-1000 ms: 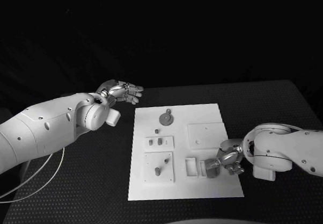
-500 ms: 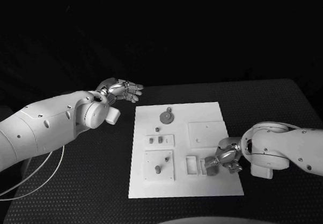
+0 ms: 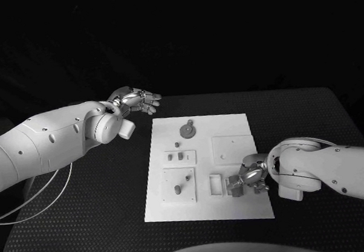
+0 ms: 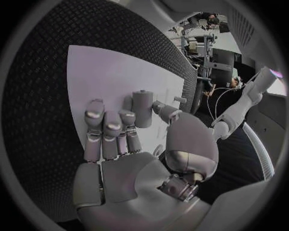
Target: Assemble the parts on the task board
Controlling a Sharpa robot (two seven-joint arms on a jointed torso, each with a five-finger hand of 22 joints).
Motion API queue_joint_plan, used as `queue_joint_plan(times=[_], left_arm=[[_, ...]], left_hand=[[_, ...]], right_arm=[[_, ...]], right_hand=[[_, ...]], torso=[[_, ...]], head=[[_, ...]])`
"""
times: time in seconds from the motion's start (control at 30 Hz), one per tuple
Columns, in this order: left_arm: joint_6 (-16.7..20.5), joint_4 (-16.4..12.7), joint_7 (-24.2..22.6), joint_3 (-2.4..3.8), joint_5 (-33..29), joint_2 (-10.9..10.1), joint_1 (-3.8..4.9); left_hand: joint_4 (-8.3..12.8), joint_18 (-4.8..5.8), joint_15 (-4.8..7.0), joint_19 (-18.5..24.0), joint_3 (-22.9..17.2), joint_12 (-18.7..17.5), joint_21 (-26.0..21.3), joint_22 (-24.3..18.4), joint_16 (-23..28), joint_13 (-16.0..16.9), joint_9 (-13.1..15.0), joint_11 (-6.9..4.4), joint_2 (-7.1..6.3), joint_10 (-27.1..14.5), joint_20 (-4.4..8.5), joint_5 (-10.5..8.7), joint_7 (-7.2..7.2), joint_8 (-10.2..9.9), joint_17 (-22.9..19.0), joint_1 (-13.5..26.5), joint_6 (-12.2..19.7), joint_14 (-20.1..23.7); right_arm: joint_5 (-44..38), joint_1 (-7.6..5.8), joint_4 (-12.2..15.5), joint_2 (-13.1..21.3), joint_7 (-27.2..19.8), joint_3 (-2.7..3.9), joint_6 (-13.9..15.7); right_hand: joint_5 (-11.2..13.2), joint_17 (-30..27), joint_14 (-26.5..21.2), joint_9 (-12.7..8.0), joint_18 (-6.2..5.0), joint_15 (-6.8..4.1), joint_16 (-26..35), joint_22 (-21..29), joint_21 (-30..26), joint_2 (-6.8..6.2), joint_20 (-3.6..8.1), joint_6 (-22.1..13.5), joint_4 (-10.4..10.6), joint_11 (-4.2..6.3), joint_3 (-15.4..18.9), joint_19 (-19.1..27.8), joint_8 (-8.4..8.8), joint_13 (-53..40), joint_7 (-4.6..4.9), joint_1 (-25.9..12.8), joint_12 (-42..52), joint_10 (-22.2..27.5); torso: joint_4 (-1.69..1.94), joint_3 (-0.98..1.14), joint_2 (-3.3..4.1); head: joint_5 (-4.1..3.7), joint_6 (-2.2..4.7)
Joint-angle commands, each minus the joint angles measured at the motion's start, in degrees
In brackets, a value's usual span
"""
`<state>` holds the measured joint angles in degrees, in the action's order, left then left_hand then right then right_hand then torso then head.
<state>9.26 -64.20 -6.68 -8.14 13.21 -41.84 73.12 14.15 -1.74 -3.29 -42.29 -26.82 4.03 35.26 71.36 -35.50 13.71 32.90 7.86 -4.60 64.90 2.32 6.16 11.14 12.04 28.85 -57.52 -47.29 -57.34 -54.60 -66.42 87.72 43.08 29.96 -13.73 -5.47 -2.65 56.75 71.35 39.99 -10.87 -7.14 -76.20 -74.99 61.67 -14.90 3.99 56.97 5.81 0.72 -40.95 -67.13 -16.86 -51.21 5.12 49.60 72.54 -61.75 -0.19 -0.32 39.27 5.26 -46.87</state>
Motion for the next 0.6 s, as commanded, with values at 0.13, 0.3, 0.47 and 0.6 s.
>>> queue_joint_plan(times=[0.13,0.3,0.47,0.6], left_arm=[[-0.7,-0.17,-0.24,0.02,-0.24,-0.08,0.05],[-0.58,-0.24,-0.17,0.01,-0.24,-0.24,0.05],[-0.64,-0.25,-0.17,0.01,-0.24,-0.29,0.05],[-0.62,-0.19,-0.18,0.01,-0.24,-0.25,0.05]], left_hand=[[-0.34,-1.0,-0.1,-0.28,0.12,0.16,-0.31,0.07,0.33,-0.05,-0.07,-0.11,-0.04,0.42,-0.04,-0.17,-0.01,0.18,0.11,0.68,0.24,-0.34],[-0.37,-1.0,-0.1,-0.29,0.12,0.16,-0.32,0.08,0.34,-0.05,-0.08,-0.11,-0.02,0.42,-0.04,-0.17,0.0,0.18,0.14,0.7,0.24,-0.35],[-0.41,-1.0,-0.1,-0.3,0.12,0.16,-0.33,0.1,0.36,-0.05,-0.09,-0.11,0.0,0.43,-0.04,-0.17,0.0,0.19,0.17,0.73,0.25,-0.36],[-0.42,-1.0,-0.09,-0.3,0.11,0.15,-0.34,0.11,0.37,-0.06,-0.09,-0.11,0.0,0.43,-0.04,-0.16,0.0,0.19,0.19,0.73,0.26,-0.36]], right_arm=[[-2.36,0.6,0.01,0.14,1.21,-0.43,1.42],[-0.87,0.43,0.71,1.47,1.45,-0.43,1.74],[0.88,-0.38,1.8,2.41,1.41,-0.42,2.11],[1.78,-1.11,2.77,2.87,1.4,-0.42,2.2]], right_hand=[[-0.85,0.5,0.47,-0.41,-4.13,0.1,0.81,-0.44,0.26,2.88,-0.49,0.6,-5.11,0.35,-1.09,0.7,1.2,-0.04,0.18,2.39,-0.27,-0.25],[-0.5,1.01,0.79,-0.82,-4.13,0.16,1.37,-0.31,0.3,3.96,-1.07,1.36,-7.27,0.35,-3.64,0.73,1.62,0.02,0.17,1.43,-0.59,-0.61],[-0.48,1.38,1.04,-1.02,-4.13,0.15,1.7,-0.22,0.41,4.1,-1.3,1.78,-8.03,0.37,-4.61,0.59,1.85,0.01,0.13,-0.01,-0.74,-0.84],[-0.53,1.57,1.22,-1.08,-4.13,0.13,1.83,-0.17,0.48,4.24,-1.38,2.1,-8.3,0.42,-4.99,0.49,1.9,0.0,0.08,-0.76,-0.8,-1.0]], torso=[[-0.01,-0.02,-0.01],[-0.05,-0.01,-0.03],[-0.13,-0.01,-0.06],[-0.09,0.06,-0.02]], head=[[0.08,0.05],[0.17,0.12],[0.01,0.23],[-0.1,0.43]])
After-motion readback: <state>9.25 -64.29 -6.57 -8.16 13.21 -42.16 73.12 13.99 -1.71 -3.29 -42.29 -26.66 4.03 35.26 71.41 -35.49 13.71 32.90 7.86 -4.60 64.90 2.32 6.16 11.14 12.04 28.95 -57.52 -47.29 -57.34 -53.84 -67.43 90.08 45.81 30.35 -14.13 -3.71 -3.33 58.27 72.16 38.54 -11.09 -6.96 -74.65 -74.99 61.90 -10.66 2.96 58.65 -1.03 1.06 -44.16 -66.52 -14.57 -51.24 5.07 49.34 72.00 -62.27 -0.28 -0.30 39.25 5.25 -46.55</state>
